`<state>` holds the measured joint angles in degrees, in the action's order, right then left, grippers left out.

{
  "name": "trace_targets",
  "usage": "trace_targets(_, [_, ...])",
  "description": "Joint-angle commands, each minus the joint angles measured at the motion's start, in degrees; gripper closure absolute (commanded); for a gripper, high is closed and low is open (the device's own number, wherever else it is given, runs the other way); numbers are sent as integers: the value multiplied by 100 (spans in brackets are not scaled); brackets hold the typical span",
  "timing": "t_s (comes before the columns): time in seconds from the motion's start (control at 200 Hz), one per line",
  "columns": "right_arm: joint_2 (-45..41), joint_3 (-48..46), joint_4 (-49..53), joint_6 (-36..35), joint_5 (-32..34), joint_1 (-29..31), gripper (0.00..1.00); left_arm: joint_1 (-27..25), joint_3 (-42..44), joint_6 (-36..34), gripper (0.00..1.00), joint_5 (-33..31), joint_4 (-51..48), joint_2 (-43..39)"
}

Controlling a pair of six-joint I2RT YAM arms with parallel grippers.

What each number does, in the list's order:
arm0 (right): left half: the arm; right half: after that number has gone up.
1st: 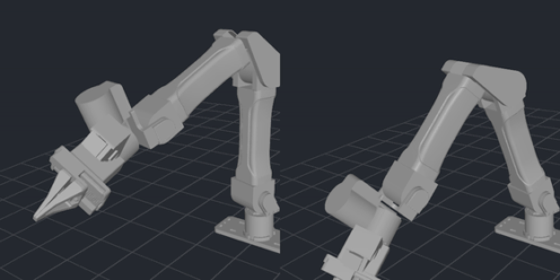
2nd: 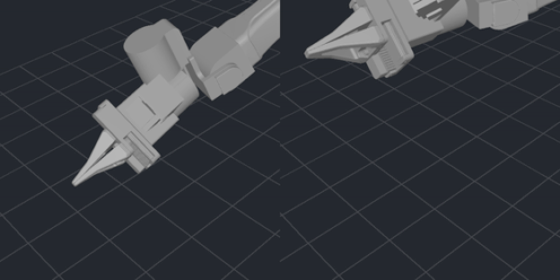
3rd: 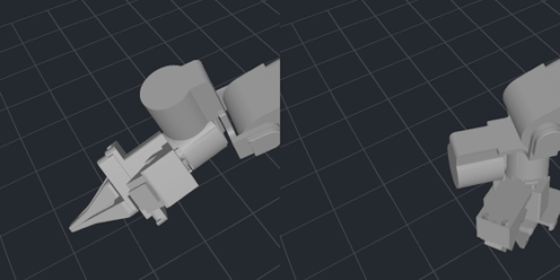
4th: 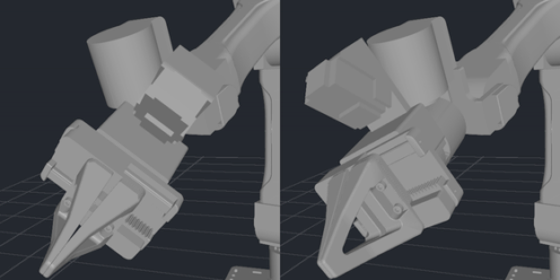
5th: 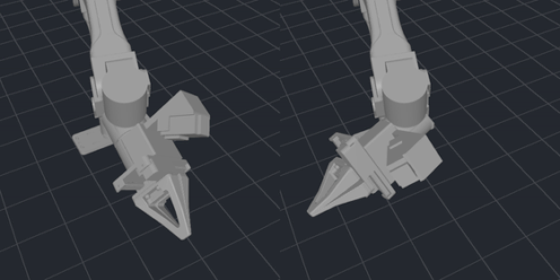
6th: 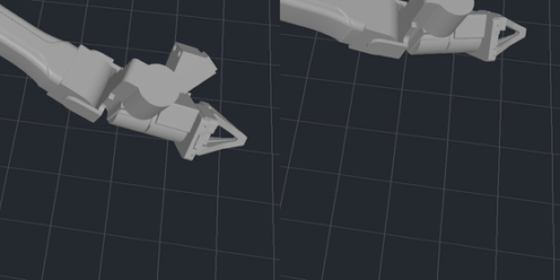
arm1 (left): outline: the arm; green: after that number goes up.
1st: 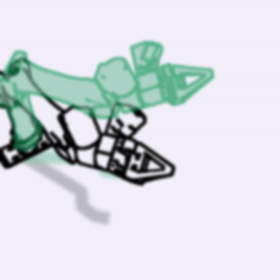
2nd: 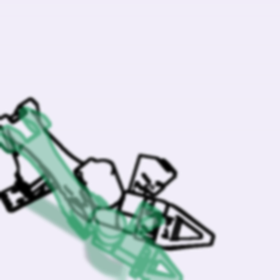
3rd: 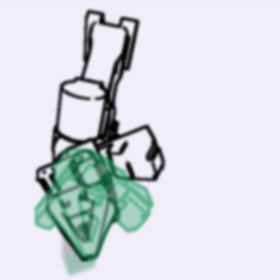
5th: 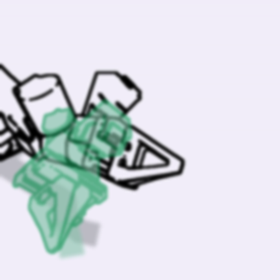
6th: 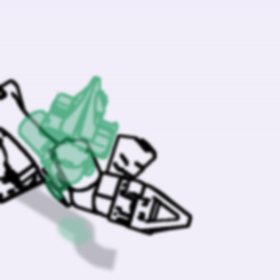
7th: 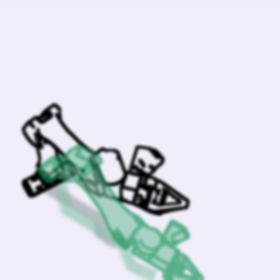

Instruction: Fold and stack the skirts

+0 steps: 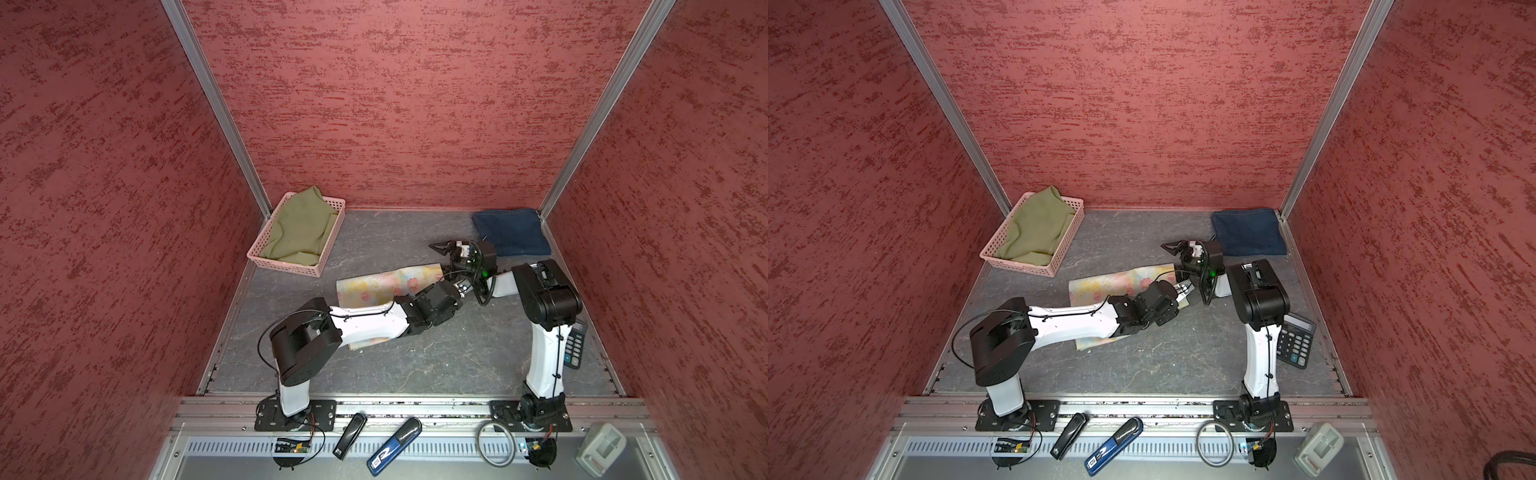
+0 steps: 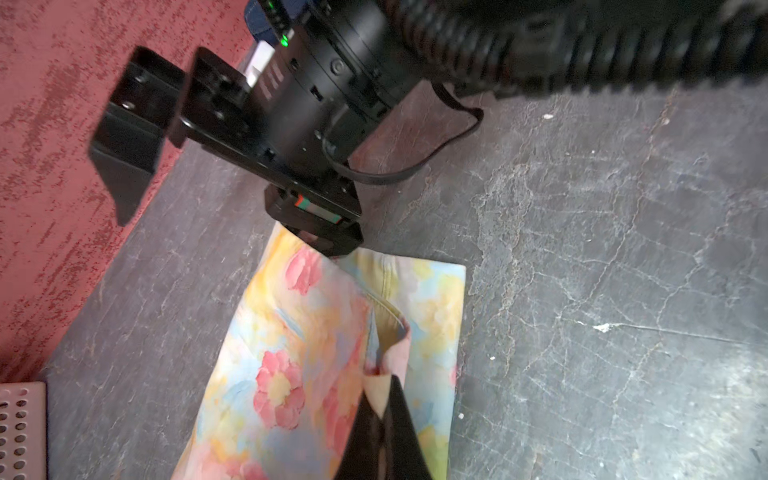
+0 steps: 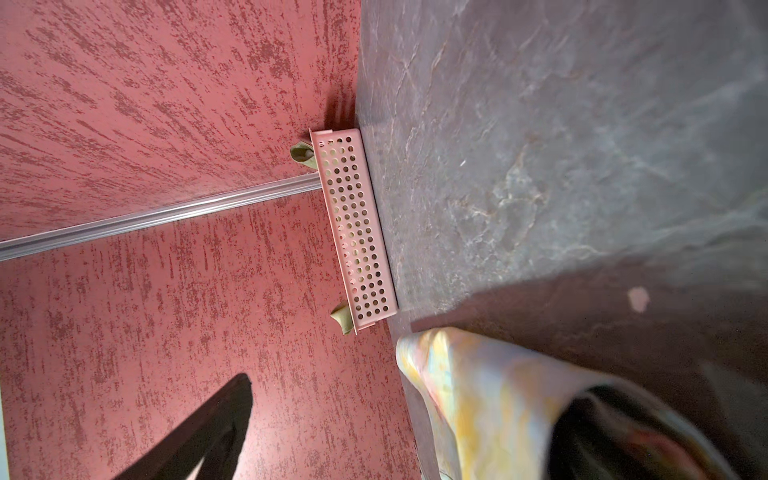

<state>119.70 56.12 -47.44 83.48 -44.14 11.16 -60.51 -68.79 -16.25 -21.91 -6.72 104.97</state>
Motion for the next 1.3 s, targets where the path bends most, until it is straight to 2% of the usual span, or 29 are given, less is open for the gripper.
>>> trace_targets(0.0, [-3,190,297,-208,166,-15,1,185,-196,32,100,29,12,-110])
trace_targets(0.17, [-200,-75,408,-513,169,-151,1,460,-257,-214,100,11,20,-304])
trace_targets(0.441, [-1062,-401,1672,-1798,244,-409,1,1198,-591,-187,100,233,-40,-579])
trace_targets(0.621, [-1925,-738,3256,-3146,907,-431,1,1669,-1089,-44,100,559,-178,-382])
trace_targets(0.761, [-2640,-1237,4080,-3602,1431,-405,1,1831,-1385,-218,100,627,-229,-155])
trace_targets(0.847, [-3014,-1688,4053,-3465,1491,-402,1,1919,-1469,-256,100,703,-244,-85])
trace_targets(1.037, [-3320,-2568,3267,-2791,1482,-148,6,2021,-1526,-356,100,820,-227,-12])
trace_targets(1.172, [-3127,-2833,2658,-2295,1536,-45,11,2055,-1532,-388,100,851,-244,17])
trace_targets(1.292, [-2753,-3034,1739,-1630,1709,65,21,2061,-1515,-373,100,898,-236,2])
